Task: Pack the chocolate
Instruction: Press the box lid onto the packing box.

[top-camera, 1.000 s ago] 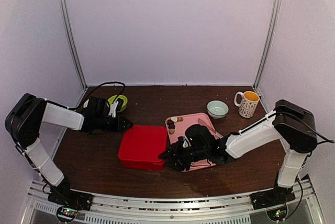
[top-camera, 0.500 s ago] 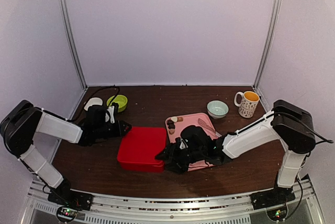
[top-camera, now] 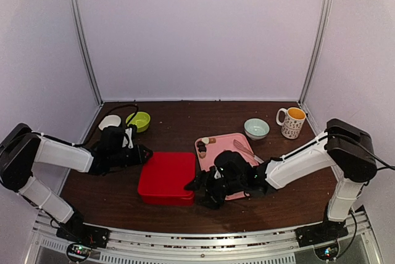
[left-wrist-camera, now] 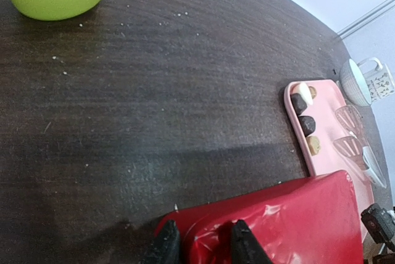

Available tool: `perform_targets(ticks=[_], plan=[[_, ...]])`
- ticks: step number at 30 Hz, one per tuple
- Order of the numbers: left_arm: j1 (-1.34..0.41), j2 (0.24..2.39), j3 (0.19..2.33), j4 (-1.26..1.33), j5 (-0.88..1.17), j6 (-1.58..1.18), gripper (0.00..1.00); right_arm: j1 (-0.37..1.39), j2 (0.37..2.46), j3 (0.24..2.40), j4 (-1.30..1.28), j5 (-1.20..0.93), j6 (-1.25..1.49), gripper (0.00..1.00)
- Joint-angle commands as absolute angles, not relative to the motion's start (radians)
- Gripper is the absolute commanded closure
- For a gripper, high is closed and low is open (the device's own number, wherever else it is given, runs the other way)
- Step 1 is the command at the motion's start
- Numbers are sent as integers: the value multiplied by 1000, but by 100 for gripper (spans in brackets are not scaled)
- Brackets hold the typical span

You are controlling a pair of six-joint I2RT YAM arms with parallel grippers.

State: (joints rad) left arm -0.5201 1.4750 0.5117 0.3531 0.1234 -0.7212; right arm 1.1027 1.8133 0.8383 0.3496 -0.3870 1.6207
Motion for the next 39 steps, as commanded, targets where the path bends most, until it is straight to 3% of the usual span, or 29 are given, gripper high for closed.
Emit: perform_targets(ticks=[1,11,18,36,39], plan=[[-535,1468,463,190,107,-735,73,1120,1738,779,274,-353,1705,27],[-536,1445,460,180,103,-743,73,1159,1829,733,654,-325,1905,33],[-536,1422,451,167,100,-743,73,1161,1868,714,720,-278,1937,40],[-555,1538,501,197,187,-711,74,1089,1958,796,605,-332,1752,54],[-560,1550,507,204,190,-712,74,1079,1972,788,612,-331,1744,63]])
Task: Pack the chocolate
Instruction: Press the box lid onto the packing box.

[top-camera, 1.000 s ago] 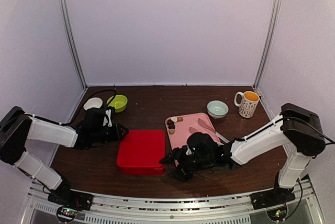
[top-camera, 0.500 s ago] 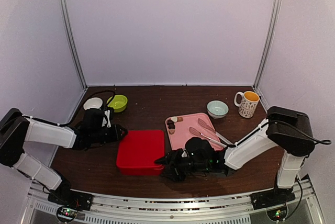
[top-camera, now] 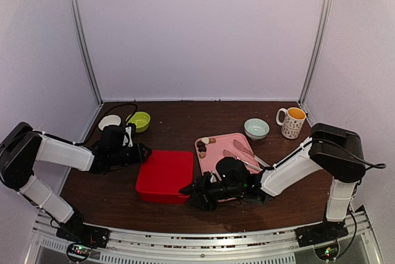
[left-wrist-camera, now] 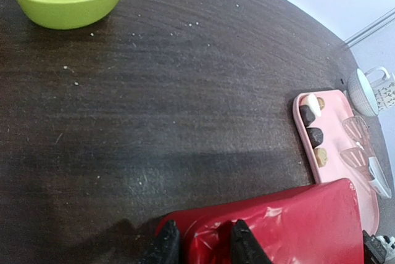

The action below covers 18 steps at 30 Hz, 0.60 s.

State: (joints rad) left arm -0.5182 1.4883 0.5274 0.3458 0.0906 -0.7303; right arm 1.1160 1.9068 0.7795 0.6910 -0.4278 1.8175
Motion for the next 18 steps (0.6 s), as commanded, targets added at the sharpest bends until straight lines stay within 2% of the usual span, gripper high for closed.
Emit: perform_targets(ticks=[1,18], plan=[[-561,1554,509,205,192,-710,74,1076,1977,783,620,-332,1745,64],[-591,1619,550,197,222,-700,74,1048,2026,749,645,-305,1757,78]])
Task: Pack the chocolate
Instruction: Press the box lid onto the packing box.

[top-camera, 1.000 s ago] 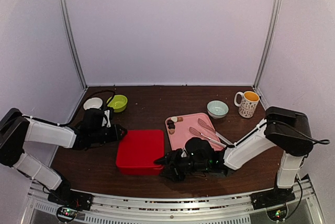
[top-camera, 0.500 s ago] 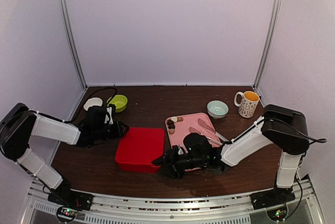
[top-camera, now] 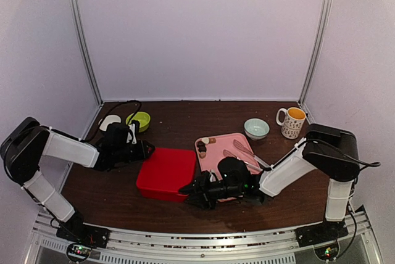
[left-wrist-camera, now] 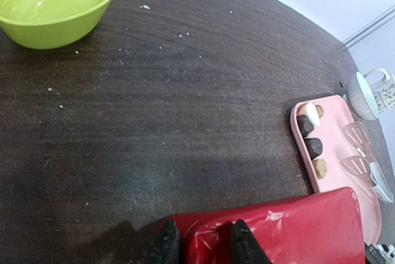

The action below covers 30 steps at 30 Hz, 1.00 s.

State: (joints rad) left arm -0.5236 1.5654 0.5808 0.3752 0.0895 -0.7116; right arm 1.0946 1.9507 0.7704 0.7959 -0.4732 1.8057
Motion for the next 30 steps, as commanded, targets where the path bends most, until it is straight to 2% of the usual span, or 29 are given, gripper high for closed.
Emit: perform_targets(ticks=[1,10,12,13,30], plan=[[-591,1620,551,195,223,-700,74,1048,2026,751,637,-306,1756,82],[-595,1620,555,189,223,-699,74,1048,2026,726,616,-279,1770,91],[-597,1621,555,189,223,-699,74,1048,2028,717,615,-277,1778,99],[-598,1622,556,189,223,-699,74,1048,2030,717,615,-277,1779,100],[-607,1624,563,188,227,-702,74,1060,2027,744,590,-254,1730,100]])
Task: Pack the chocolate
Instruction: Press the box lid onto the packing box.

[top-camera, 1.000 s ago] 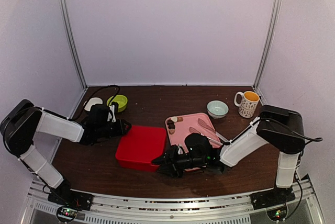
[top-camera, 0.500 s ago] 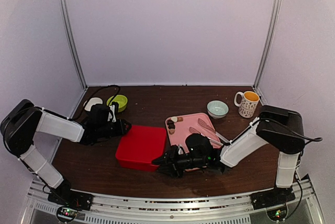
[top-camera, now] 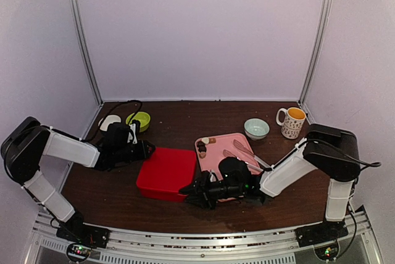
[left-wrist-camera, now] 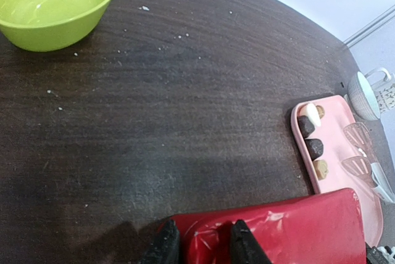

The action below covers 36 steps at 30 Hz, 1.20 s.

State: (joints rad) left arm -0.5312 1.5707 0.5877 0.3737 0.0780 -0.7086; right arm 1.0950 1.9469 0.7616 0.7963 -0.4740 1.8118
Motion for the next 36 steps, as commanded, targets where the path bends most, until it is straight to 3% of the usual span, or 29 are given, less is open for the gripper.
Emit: perform_targets(ticks=[1,22,29,31,34,36], plan=[[-607,1624,563,186,227,-702,74,1059,2035,744,616,-255,1726,100],[-613,1624,569,183,239,-696,74,1043,2087,776,777,-253,1617,100],[-605,1588,647,49,173,-641,71,1052,1922,791,636,-234,1478,99],[-590,1567,683,8,164,-624,69,1055,1848,807,536,-214,1412,90],[-553,1535,731,-37,161,-597,65,1060,1753,822,437,-197,1322,67],[-526,1517,776,-77,163,-572,62,1061,1709,840,369,-202,1272,57]])
